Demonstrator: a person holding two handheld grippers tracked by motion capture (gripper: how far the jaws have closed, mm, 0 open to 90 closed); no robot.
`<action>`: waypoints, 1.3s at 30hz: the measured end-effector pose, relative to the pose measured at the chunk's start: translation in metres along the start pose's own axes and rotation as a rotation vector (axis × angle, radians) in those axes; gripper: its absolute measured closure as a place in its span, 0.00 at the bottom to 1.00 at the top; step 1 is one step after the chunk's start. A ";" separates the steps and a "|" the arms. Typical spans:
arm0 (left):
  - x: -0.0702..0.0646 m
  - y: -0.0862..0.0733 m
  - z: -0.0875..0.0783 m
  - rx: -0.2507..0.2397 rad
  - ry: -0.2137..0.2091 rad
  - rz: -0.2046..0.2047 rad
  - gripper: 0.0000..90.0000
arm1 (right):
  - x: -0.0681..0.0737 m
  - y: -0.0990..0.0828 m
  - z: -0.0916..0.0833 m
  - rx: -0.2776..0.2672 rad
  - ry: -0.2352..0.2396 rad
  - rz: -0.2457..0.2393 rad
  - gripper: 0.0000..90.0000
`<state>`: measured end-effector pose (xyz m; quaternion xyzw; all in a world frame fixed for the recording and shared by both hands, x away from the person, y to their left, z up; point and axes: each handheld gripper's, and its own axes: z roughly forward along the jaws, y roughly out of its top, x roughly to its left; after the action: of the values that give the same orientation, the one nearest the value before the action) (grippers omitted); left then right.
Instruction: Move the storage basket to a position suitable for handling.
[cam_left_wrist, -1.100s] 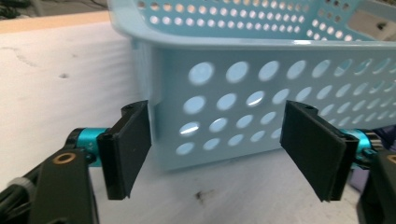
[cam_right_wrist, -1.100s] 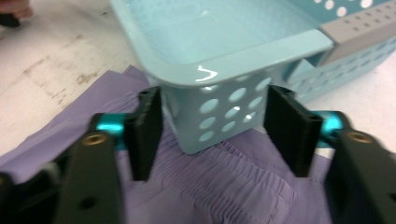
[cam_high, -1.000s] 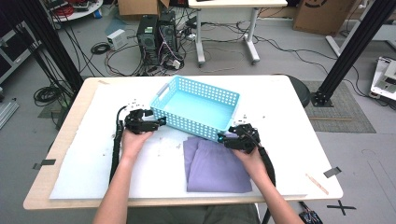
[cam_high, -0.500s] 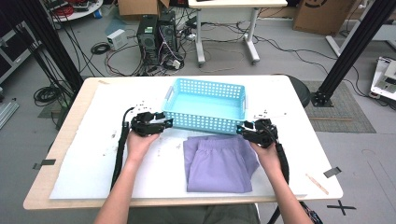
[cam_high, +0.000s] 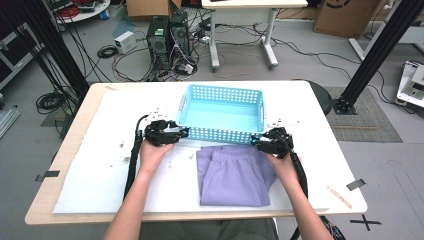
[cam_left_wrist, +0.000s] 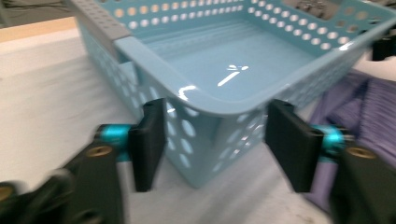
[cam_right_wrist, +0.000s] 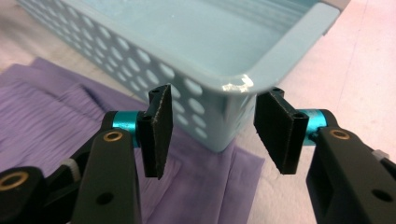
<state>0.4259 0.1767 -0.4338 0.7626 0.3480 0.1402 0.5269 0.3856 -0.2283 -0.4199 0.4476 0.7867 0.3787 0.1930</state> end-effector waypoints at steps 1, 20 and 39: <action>-0.001 0.001 0.000 0.005 0.006 0.008 0.46 | 0.000 0.000 0.000 0.000 0.000 0.000 0.54; -0.028 0.000 0.010 0.032 -0.040 0.063 0.46 | -0.026 -0.005 -0.005 0.000 -0.061 0.061 0.62; -0.038 -0.005 0.003 0.019 -0.002 0.073 0.35 | -0.024 -0.007 -0.008 -0.007 -0.069 0.078 0.47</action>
<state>0.3987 0.1497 -0.4340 0.7798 0.3206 0.1553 0.5148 0.3893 -0.2546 -0.4215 0.4900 0.7604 0.3729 0.2065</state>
